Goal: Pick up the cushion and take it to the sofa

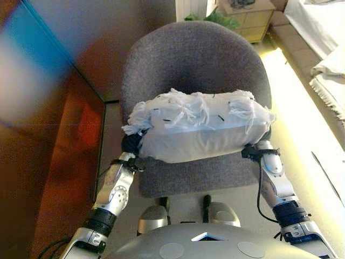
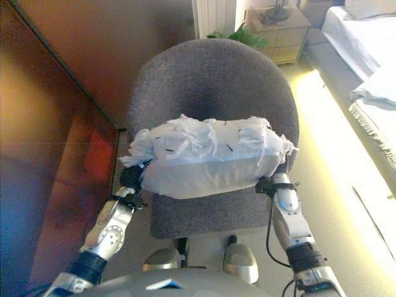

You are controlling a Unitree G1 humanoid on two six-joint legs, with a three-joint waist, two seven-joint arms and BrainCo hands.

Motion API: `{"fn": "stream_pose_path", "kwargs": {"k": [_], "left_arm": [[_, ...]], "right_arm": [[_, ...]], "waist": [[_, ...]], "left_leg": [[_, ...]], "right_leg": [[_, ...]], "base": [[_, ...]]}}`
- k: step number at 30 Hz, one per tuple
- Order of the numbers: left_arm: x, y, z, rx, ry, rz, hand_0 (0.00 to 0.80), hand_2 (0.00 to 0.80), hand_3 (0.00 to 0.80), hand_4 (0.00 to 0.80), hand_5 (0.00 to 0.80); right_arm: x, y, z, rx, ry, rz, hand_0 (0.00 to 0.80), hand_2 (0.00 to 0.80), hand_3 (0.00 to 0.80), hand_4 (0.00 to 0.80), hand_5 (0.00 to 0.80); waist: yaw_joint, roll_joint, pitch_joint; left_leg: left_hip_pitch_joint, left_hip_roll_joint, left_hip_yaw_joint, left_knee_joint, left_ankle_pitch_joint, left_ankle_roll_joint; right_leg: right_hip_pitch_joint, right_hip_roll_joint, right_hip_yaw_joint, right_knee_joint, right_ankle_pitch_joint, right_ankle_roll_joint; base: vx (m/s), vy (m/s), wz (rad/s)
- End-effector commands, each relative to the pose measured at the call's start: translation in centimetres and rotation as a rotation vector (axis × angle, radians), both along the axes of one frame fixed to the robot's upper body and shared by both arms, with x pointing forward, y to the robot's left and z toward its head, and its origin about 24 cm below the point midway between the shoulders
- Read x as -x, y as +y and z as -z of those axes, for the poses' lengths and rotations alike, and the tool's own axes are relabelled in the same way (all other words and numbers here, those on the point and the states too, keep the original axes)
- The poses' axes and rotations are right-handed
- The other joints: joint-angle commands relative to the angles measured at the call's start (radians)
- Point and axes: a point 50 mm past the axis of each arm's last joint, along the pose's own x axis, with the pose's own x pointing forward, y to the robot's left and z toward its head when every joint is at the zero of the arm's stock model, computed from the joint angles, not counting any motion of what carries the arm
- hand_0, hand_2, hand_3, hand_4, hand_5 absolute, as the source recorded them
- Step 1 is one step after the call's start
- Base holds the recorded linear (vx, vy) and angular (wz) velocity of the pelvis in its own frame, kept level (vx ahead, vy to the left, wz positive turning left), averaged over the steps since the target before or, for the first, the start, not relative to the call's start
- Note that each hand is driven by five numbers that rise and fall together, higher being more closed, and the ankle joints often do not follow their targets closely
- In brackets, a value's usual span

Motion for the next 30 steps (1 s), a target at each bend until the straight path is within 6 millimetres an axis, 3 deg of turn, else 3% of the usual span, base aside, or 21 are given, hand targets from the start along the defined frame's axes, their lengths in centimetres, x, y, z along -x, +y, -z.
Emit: {"fn": "stream_pose_path", "kwargs": {"k": [1,8,13,17,25,30], "left_arm": [[-4.5,-5.0,-5.8,-0.030,-0.289,0.185,0.800,0.800,0.800,0.800,0.800],[-7.9,-6.3,-5.9,-0.066,-0.227,0.178,0.800,0.800,0.800,0.800,0.800],[-12.1,-6.0,-8.7,-0.095,-0.216,0.129,0.800,0.800,0.800,0.800,0.800],[-15.0,-5.2,-11.2,-0.148,-0.201,0.084,0.800,0.800,0.800,0.800,0.800],[-17.4,-3.9,-14.4,-0.171,-0.178,-0.001,0.800,0.800,0.800,0.800,0.800],[-17.8,-3.6,-14.5,-0.157,-0.113,-0.009,0.800,0.800,0.800,0.800,0.800]], "right_arm": [[-2.7,4.6,-3.5,-0.031,-0.164,-0.139,0.800,0.800,0.800,0.800,0.800],[-6.0,5.6,-4.4,-0.002,-0.114,-0.148,0.800,0.800,0.800,0.800,0.800],[-10.4,6.6,-6.9,0.011,-0.068,-0.164,0.800,0.800,0.800,0.800,0.800],[-13.4,5.5,-7.9,-0.064,0.017,-0.205,0.800,0.800,0.800,0.800,0.800],[-16.2,3.9,-10.6,0.002,0.091,-0.229,0.800,0.800,0.800,0.800,0.800],[-16.7,3.4,-10.9,0.068,0.216,-0.284,0.800,0.800,0.800,0.800,0.800]], "waist": [[-0.025,-0.067,0.010],[-0.054,-0.070,0.051],[-0.067,-0.077,0.111],[-0.066,-0.085,0.154],[-0.046,-0.090,0.191],[-0.029,-0.099,0.199]], "left_leg": [[-0.020,-0.023,0.006,0.074,-0.133,0.010],[-0.029,-0.020,0.021,0.075,-0.136,0.007],[-0.076,-0.014,0.025,0.077,-0.134,-0.005],[-0.122,-0.010,0.026,0.080,-0.125,-0.015],[-0.177,-0.007,0.008,0.068,-0.102,-0.025],[-0.200,-0.009,-0.006,0.078,-0.099,-0.034]], "right_leg": [[0.097,-0.050,0.001,-0.183,0.050,0.054],[0.077,-0.047,0.036,-0.184,0.058,0.060],[0.026,-0.043,0.055,-0.177,0.060,0.061],[-0.020,-0.041,0.058,-0.169,0.063,0.062],[-0.076,-0.038,0.051,-0.161,0.069,0.064],[-0.097,-0.040,0.034,-0.149,0.068,0.063]], "base": [[0.000,-0.040,-0.24],[-0.014,-0.040,-0.15],[-0.162,-0.032,-0.18],[-0.169,-0.026,-0.02],[-0.050,-0.014,-0.03],[0.000,0.000,0.00]]}}
